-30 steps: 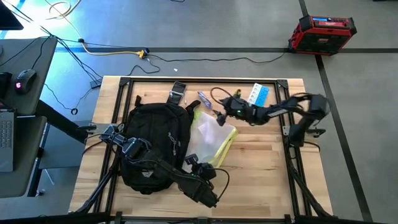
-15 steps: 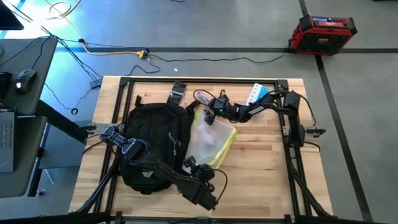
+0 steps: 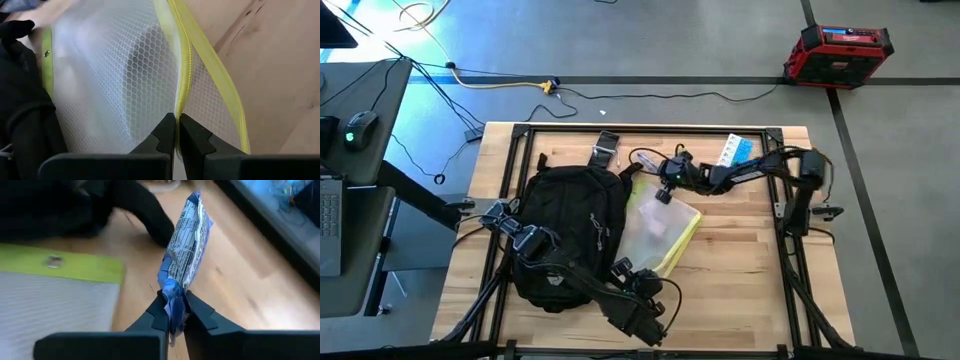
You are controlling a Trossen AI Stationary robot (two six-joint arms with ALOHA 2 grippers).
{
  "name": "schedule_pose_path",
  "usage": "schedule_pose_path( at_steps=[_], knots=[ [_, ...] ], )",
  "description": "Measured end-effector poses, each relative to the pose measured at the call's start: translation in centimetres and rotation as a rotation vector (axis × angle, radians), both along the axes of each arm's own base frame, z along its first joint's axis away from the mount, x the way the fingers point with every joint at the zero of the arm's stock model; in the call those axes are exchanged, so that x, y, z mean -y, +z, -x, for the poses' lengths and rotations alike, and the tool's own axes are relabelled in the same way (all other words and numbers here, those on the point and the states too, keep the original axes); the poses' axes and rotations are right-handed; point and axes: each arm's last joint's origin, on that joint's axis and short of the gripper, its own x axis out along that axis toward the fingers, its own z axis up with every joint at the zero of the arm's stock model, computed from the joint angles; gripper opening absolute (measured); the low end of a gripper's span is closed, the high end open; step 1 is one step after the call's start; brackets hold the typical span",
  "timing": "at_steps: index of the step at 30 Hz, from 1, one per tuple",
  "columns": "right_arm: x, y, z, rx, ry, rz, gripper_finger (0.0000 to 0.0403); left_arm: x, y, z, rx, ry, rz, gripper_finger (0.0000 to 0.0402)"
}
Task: Unpack backpack
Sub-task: Put the purple chocolate into the green zip bag
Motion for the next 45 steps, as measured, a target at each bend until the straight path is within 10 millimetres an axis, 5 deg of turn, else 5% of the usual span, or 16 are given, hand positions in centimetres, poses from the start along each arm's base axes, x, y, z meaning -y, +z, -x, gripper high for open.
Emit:
schedule_pose_path(
  at_steps=[6,10,16,21,26,34,40,45],
  knots=[
    [-4.6,5.7,2.9,-0.093,0.077,0.024,0.0003,0.0,0.1,-0.1,0.027,0.001,-0.029,0.0],
    [-9.3,7.5,7.5,-0.105,0.152,-0.019,0.0002,-0.1,0.1,-0.1,0.037,0.002,-0.046,0.0],
    [-16.5,6.0,15.6,0.052,0.271,-0.292,0.0,0.6,0.3,0.3,0.108,-0.003,-0.112,0.0],
    [-21.2,4.1,18.9,0.25,0.358,-0.465,0.0,0.9,0.5,0.5,0.154,-0.014,-0.173,0.0],
    [-22.9,2.8,18.3,0.207,0.376,-0.46,0.0,0.4,0.6,0.2,0.161,-0.005,-0.186,0.0],
    [-23.7,1.6,13.4,0.146,0.321,-0.404,0.0,0.2,0.5,-0.6,0.166,-0.026,-0.168,0.0],
    [-20.5,1.3,8.6,0.114,0.2,-0.314,0.0,0.9,0.6,-0.9,0.175,-0.073,-0.174,0.0],
    [-16.2,0.0,6.9,0.067,0.058,-0.248,0.0,1.0,0.6,-0.8,0.169,-0.079,-0.175,0.0]
  ],
)
